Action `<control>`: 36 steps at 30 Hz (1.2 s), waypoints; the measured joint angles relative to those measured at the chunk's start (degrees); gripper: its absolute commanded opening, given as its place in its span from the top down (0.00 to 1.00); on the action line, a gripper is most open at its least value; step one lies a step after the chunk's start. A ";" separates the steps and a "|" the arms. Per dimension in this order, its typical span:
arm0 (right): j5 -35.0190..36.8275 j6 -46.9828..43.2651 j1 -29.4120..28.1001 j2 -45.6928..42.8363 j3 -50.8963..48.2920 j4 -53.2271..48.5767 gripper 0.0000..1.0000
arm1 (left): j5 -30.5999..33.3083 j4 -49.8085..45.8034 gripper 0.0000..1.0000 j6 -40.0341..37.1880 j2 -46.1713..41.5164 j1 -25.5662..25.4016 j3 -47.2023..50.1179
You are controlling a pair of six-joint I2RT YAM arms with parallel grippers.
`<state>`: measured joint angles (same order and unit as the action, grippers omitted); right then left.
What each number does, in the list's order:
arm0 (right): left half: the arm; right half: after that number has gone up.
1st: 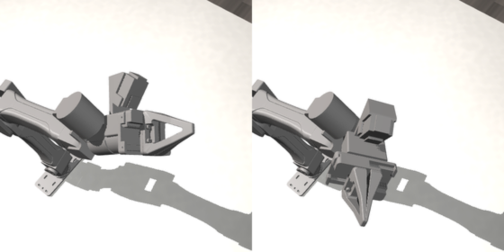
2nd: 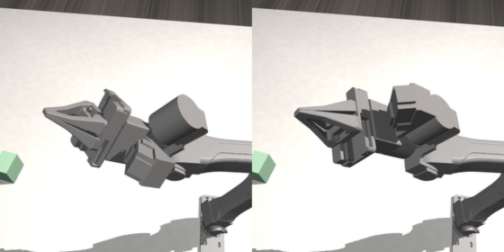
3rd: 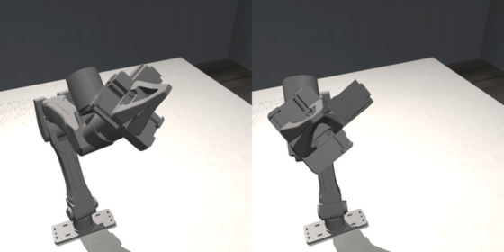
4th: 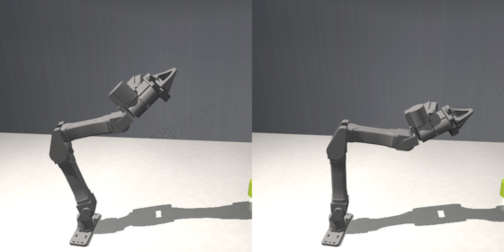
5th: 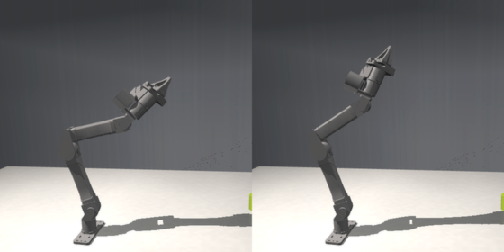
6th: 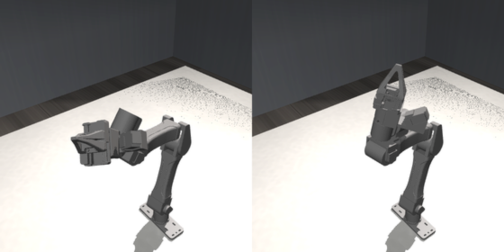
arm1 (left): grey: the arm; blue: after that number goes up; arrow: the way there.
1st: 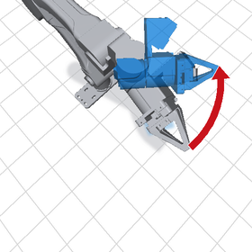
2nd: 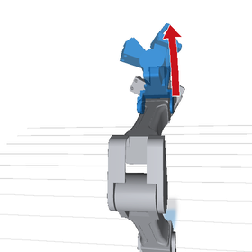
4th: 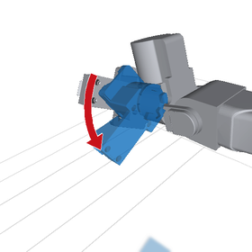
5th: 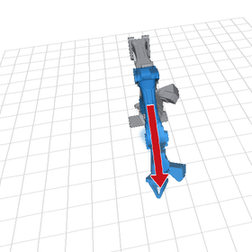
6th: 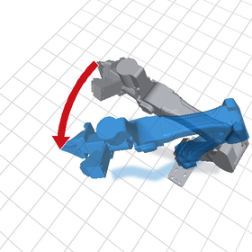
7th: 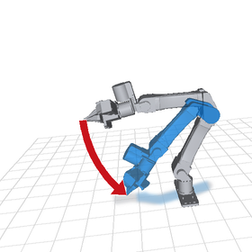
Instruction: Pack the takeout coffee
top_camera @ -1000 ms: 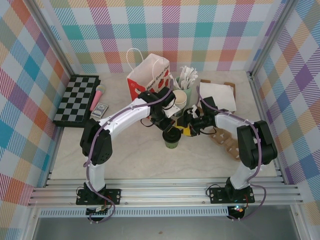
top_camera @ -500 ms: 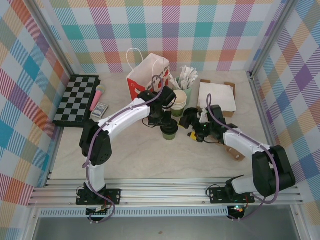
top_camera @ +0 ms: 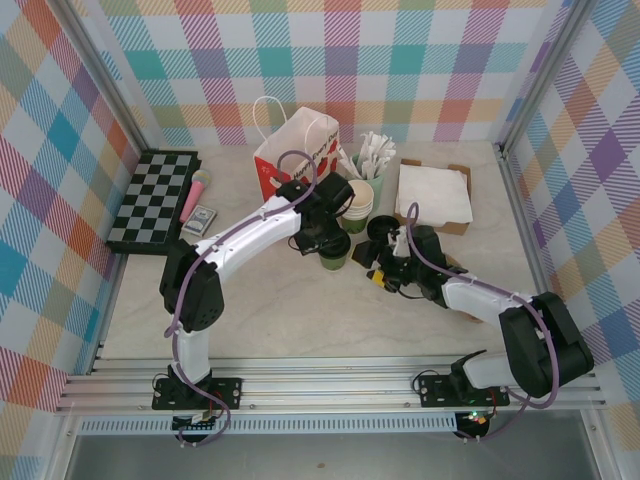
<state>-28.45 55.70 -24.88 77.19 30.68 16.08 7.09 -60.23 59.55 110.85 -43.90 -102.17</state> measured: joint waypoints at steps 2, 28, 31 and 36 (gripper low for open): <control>0.02 -0.02 -0.28 0.24 0.00 1.62 0.01 | 0.09 -0.17 1.00 1.14 0.37 0.00 0.00; -2.69 -0.09 -1.09 13.55 3.21 10.16 0.02 | 1.46 -1.33 1.00 2.80 2.34 -0.11 -1.18; -3.32 -0.33 -1.03 14.38 3.65 10.56 0.03 | 2.01 -1.16 1.00 2.82 2.36 -0.11 -0.94; -3.37 -1.29 -1.01 14.32 3.96 9.07 0.03 | 2.21 2.01 1.00 3.93 0.35 -0.11 2.80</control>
<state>-31.81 54.41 -25.89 91.50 34.63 25.15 9.30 -58.22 63.48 111.20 -44.01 -99.37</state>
